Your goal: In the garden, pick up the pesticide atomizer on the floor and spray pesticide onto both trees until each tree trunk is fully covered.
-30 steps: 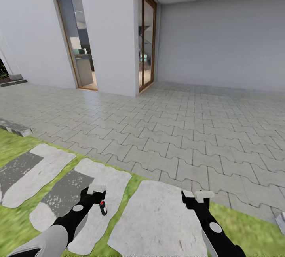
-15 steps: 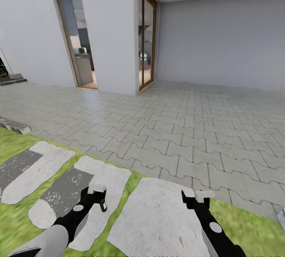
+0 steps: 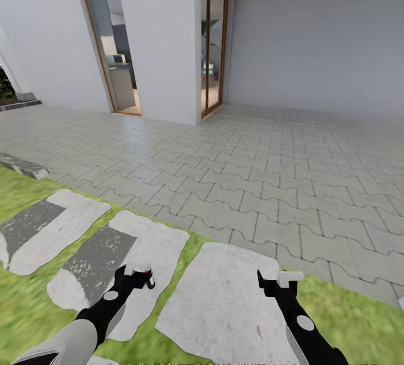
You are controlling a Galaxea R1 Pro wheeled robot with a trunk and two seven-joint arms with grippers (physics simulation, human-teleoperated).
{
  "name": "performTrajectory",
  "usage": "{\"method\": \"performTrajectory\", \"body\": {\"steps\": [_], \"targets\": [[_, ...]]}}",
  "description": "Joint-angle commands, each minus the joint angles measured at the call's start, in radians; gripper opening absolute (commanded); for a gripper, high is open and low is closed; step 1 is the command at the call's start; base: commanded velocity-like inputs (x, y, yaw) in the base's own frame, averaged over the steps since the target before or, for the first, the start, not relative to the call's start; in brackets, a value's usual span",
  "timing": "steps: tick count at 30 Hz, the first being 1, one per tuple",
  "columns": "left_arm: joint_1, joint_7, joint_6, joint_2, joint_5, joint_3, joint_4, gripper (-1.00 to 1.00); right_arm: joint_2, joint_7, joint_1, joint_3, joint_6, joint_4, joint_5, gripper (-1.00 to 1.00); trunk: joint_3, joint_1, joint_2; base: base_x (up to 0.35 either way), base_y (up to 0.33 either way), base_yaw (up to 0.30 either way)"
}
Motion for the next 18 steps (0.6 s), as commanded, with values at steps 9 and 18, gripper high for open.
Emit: {"method": "performTrajectory", "body": {"steps": [9,18], "targets": [[0.002,0.000,-0.080,0.001,-0.001,0.000,0.006,1.00,0.000,0.001,0.000,0.000,0.000,0.000,0.000,1.00,-0.047,0.004,-0.002,0.000,0.000,0.129],[0.005,0.000,-0.098,0.002,-0.001,0.000,0.007,1.00,0.000,0.001,0.000,-0.001,0.000,0.000,0.000,1.00,-0.095,0.008,-0.004,0.000,0.000,0.129]]}}
